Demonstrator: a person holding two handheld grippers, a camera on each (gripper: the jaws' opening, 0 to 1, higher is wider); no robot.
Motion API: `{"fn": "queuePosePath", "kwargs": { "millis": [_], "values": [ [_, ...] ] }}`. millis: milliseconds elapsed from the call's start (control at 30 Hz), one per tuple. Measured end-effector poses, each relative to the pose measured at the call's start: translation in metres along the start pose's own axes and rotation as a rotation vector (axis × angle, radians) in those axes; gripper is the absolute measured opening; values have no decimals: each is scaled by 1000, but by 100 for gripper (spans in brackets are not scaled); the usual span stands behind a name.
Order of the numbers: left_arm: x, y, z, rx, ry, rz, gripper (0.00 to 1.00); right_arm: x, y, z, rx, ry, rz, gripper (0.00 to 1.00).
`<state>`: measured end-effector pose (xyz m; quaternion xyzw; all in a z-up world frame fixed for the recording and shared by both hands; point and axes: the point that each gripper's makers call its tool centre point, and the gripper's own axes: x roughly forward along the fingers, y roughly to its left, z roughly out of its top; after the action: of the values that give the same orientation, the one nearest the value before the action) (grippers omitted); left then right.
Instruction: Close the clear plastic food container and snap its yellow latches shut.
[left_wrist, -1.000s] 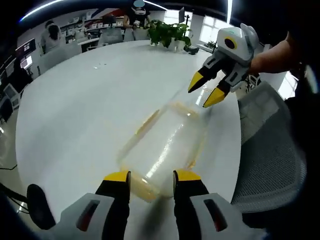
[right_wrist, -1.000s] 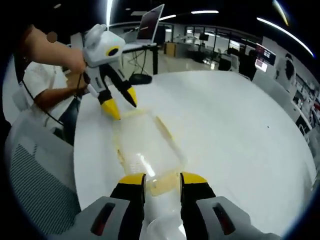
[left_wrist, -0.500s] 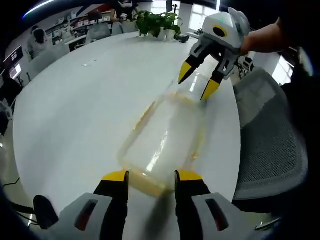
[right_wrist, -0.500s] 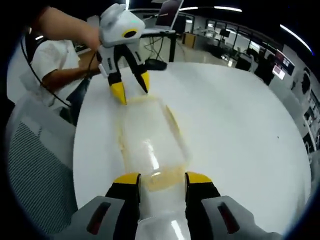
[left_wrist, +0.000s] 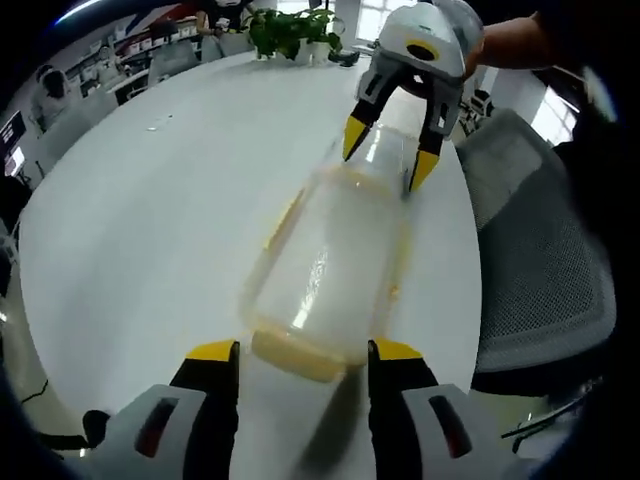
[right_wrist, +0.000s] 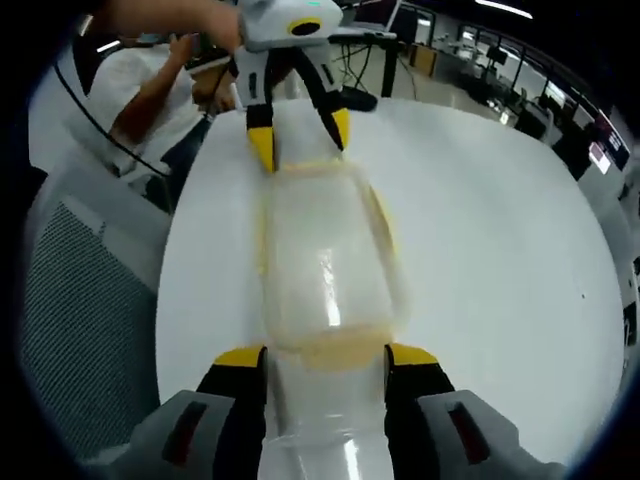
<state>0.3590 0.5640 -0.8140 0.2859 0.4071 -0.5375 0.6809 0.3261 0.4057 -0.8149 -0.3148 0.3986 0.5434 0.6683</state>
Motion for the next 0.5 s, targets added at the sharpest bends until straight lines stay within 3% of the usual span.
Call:
{"fn": "queuePosePath", "kwargs": {
  "millis": [167,500],
  "values": [
    [1,2,-4,62,39,-18,53,1,-7,-6,-37,44,-2,47],
    [6,4,-3,136,66,-49,52,4,-14,-8,-57,67,1,47]
  ]
}}
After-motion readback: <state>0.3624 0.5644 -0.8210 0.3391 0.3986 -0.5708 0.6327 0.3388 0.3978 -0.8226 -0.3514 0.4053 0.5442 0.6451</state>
